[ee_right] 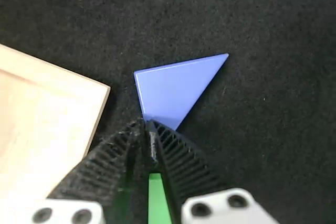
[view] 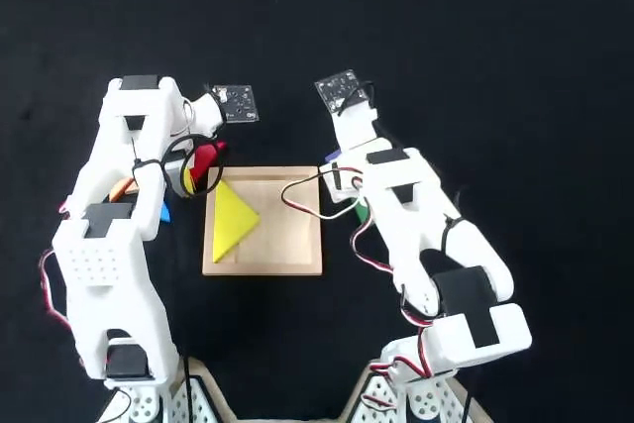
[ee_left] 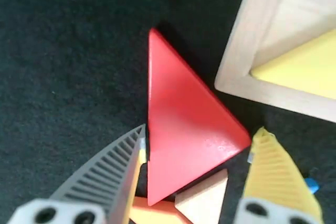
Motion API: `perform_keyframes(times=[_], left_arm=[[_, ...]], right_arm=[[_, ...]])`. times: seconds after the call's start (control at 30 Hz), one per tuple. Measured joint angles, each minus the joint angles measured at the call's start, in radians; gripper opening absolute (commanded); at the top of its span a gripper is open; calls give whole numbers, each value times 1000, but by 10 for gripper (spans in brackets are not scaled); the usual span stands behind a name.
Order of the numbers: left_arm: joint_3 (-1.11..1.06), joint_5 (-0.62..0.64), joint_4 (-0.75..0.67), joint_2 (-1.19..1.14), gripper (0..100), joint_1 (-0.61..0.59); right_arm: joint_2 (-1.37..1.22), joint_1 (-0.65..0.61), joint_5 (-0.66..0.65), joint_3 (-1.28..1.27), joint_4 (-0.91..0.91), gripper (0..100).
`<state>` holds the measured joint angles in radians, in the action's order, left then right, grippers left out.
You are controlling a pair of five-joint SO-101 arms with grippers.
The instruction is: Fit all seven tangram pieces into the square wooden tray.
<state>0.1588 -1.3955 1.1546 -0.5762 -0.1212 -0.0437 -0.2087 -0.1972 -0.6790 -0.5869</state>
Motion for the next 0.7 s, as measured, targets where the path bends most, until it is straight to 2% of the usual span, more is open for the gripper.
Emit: perform_keyframes(times=[0.23, 0.37, 0.47, 0.7], left_arm=[[75, -5, 41, -75, 244, 3], [173, -5, 133, -110, 180, 3], [252, -5, 239, -121, 143, 3], [529, -5, 554, -129, 137, 15]], right_arm=[[0, 0, 0, 0, 0, 11], [0, 0, 0, 0, 0, 11], [0, 0, 0, 0, 0, 11], [0, 0, 0, 0, 0, 11]])
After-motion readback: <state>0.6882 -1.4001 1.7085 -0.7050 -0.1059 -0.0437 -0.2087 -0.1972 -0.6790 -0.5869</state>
